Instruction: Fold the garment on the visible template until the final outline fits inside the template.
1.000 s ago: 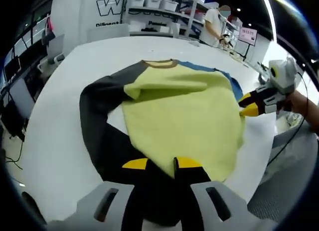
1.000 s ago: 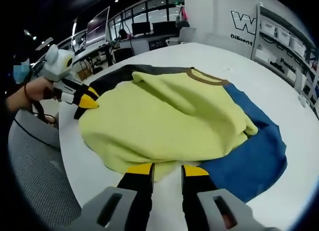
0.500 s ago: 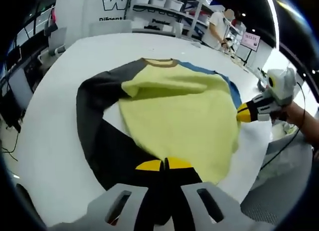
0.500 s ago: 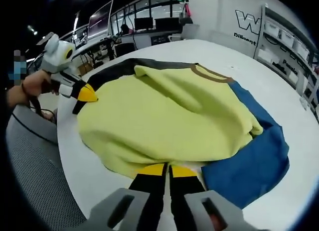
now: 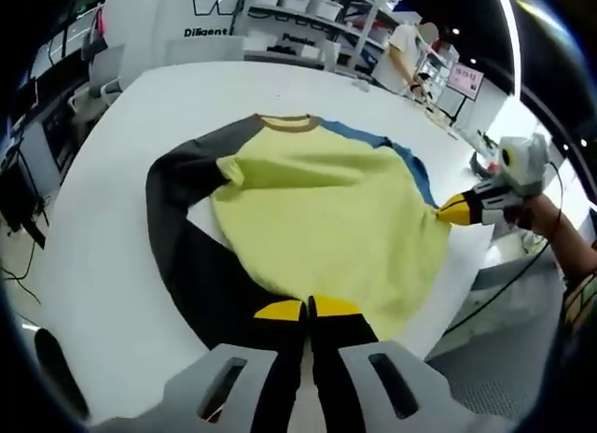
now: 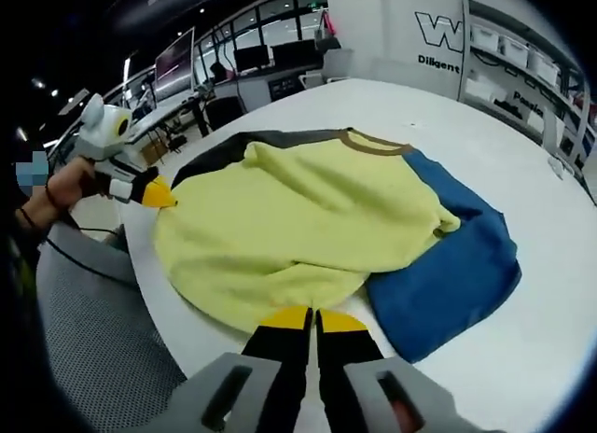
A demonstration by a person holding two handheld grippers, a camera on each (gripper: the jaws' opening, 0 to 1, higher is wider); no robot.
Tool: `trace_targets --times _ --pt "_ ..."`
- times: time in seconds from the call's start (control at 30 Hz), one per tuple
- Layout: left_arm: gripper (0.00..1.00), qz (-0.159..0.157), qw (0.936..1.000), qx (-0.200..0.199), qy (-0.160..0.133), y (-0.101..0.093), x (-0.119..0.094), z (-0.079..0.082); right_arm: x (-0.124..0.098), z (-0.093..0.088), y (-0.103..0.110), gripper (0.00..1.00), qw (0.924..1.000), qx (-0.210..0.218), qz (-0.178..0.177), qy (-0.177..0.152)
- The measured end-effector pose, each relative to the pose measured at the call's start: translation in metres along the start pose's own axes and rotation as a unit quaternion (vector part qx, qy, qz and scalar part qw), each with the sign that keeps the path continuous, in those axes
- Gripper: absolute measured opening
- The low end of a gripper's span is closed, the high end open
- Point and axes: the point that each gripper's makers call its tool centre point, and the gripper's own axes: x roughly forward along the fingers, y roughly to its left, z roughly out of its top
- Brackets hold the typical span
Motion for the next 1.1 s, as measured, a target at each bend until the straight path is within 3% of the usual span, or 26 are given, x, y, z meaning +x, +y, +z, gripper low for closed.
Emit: trace_targets --times 0.27,0.57,0.87,0.97,1.07,1.1 --pt "0.0 -0.011 0.9997 -0.017 -0.011 -0.014 -0.023 0.011 -0.03 0.005 0.002 0.0 0.9991 0.038 0.008 -0.016" --pt "0.0 -0.011 0.9999 -0.013 -0.001 -0.02 -0.029 0.006 -0.044 -0.001 0.002 0.0 0.9984 0.053 0.007 -0.017" --pt "0.0 -0.018 0.9994 -0.009 0.028 -0.033 -0.042 -0.005 -0.067 -0.004 0.007 0.0 0.9974 0.069 0.008 -0.018" --pt "0.0 -0.012 0.9979 0.016 0.062 -0.04 -0.048 -0.017 -0.082 -0.009 0.017 0.0 0.9985 0.051 0.019 0.011" --pt "0.0 -0.003 0.9935 0.046 0.105 -0.047 -0.053 -0.035 -0.096 -0.03 0.029 0.0 0.9965 0.024 0.035 0.072" --pt "0.0 0.001 0.9925 0.052 0.11 -0.045 -0.054 -0.037 -0.096 -0.033 0.03 0.0 0.9962 0.02 0.037 0.076"
